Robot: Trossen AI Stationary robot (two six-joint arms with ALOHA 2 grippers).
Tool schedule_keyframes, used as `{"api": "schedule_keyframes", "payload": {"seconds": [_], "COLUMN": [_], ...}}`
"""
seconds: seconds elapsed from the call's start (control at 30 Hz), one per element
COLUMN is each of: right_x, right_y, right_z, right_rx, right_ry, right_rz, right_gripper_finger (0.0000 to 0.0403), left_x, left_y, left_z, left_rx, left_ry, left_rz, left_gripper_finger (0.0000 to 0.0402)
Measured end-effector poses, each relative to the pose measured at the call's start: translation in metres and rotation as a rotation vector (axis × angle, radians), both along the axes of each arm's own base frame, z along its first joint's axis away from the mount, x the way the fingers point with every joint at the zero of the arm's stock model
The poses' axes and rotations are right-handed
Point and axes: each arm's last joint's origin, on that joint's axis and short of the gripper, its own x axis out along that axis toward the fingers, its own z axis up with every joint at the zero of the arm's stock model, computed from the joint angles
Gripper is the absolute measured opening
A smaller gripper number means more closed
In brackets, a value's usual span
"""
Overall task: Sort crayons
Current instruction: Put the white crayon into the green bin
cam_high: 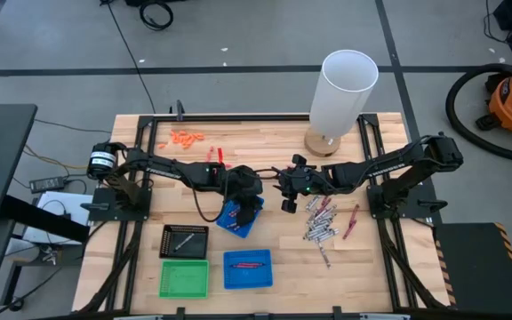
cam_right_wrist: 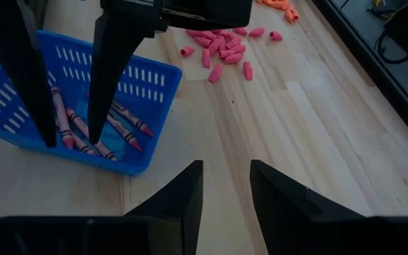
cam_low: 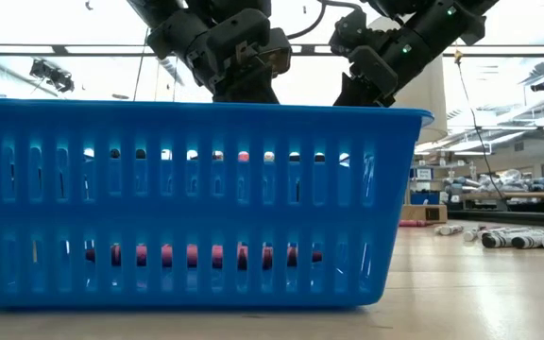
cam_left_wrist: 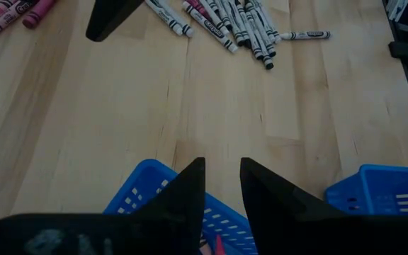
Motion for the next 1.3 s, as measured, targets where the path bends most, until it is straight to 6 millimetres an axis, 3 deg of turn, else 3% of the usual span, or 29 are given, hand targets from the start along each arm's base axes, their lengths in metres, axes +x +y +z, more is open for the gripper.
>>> {"api": "schedule_keyframes", "payload": {"seconds": [0.63, 0.87, 1.1, 1.3], "right_x": [-0.002, -0.006, -0.006, -0.008], "right_y": [0.0, -0.001, -0.002, -0.005], "right_z": [-0.002, -0.006, -0.006, -0.008], "right_rx": [-0.003, -0.031, -0.085, -0.085], "right_ry": [0.029, 0.095, 0.108, 0.136], "right_rz": [0.0, 0.001, -0.001, -0.011], "right_gripper_finger": [0.0126, 0.0126, 0.0126, 0.0126], "left_x": [0.003, -0.006, -0.014, -0.02], "left_y": [0.0, -0.003, -0.011, -0.023], "left_z": [0.004, -0.006, -0.011, 0.005], "left_rx": [-0.045, -0.058, 0.038, 0.208], "left_ry": [-0.053, 0.097, 0.161, 0.072], "left_rz": [0.031, 0.035, -0.124, -0.175], "left_gripper_finger": [0.0101, 0.0101, 0.0101, 0.0101]}}
